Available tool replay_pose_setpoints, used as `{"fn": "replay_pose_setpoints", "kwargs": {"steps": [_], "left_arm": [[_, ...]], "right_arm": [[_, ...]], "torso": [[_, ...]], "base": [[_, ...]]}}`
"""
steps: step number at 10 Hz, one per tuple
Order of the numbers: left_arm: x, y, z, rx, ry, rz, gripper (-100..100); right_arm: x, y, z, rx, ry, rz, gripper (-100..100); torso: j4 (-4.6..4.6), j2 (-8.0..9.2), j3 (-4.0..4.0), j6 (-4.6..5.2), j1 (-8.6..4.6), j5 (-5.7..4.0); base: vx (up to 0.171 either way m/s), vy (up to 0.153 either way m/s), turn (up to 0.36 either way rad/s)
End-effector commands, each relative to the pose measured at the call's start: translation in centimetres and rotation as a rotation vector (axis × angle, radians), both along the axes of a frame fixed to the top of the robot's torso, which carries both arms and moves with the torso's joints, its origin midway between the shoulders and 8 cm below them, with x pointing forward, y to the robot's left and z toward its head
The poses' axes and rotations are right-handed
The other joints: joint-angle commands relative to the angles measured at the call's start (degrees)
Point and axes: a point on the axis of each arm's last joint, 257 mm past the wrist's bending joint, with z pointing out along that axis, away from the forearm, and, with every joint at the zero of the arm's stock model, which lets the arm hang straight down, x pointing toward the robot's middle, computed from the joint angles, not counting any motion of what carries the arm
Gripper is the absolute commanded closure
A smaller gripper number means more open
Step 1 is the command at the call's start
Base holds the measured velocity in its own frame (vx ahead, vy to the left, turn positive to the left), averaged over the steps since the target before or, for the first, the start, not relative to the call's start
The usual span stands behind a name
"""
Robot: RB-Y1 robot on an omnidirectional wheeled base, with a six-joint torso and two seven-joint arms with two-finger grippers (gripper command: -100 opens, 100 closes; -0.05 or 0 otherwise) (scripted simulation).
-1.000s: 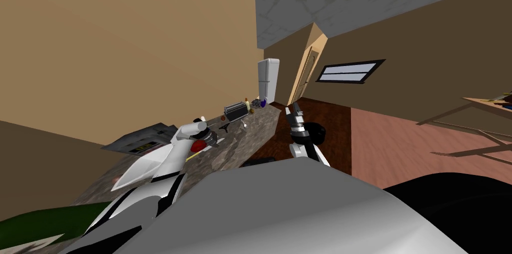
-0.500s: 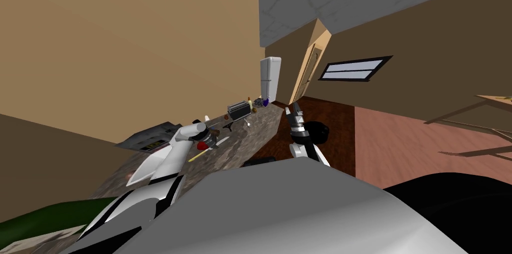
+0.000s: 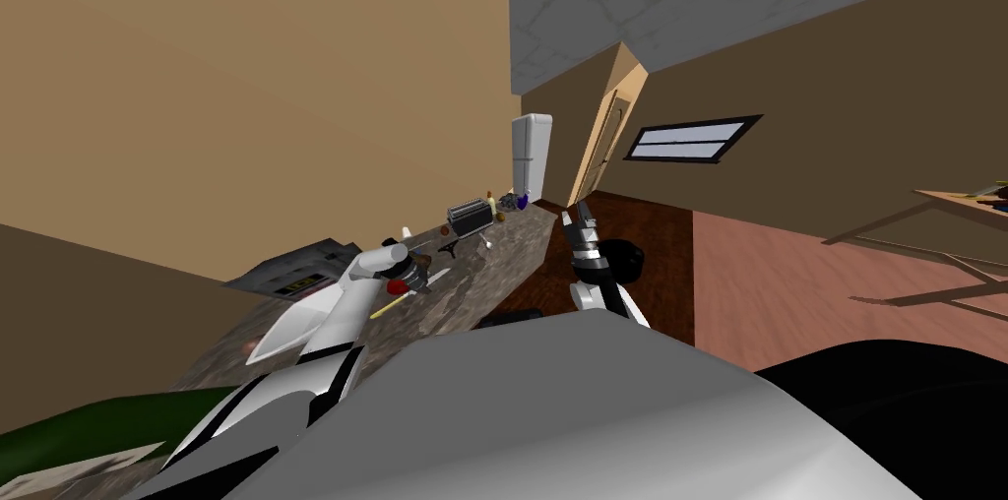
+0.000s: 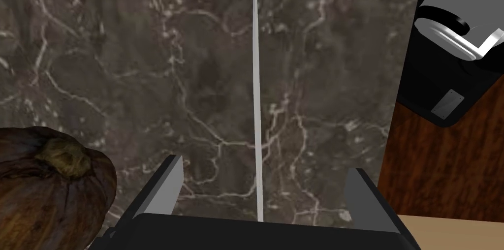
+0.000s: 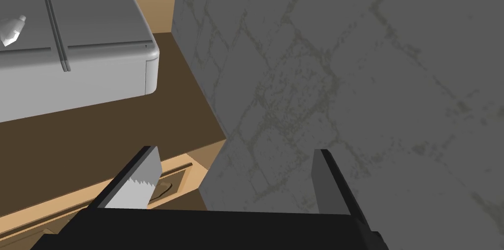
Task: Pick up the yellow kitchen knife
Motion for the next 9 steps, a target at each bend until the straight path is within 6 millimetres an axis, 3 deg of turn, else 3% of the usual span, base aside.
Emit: {"fn": "replay_pose_setpoints", "kwargs": {"steps": [1,5,6,7,9], "left_arm": [[0.0,0.0,0.0,0.0,0.0,0.0,100],[-0.2,0.0,-0.1,-0.008,0.008,0.021,100],[-0.2,0.0,-0.1,-0.007,0.008,0.02,0],[-0.1,-0.2,1.2,-0.008,0.004,-0.003,100],[-0.1,-0.2,1.1,-0.009,0.002,-0.001,100]], "right_arm": [[0.0,0.0,0.0,0.0,0.0,0.0,0],[0.0,0.0,0.0,0.0,0.0,0.0,0],[0.0,0.0,0.0,0.0,0.0,0.0,0],[0.0,0.0,0.0,0.0,0.0,0.0,0],[0.0,0.0,0.0,0.0,0.0,0.0,0]], "torso": [[0.0,0.0,0.0,0.0,0.0,0.0],[-0.01,0.04,0.02,0.28,0.29,0.08],[-0.01,0.03,0.01,0.27,0.32,0.09],[-0.02,0.03,0.01,0.27,0.34,0.1],[-0.02,-0.01,-0.01,0.24,0.49,0.12]], "base": [[0.0,0.0,0.0],[0.001,-0.003,0.013],[0.0,0.0,0.0],[0.008,0.033,0.002],[0.01,0.028,0.001]]}}
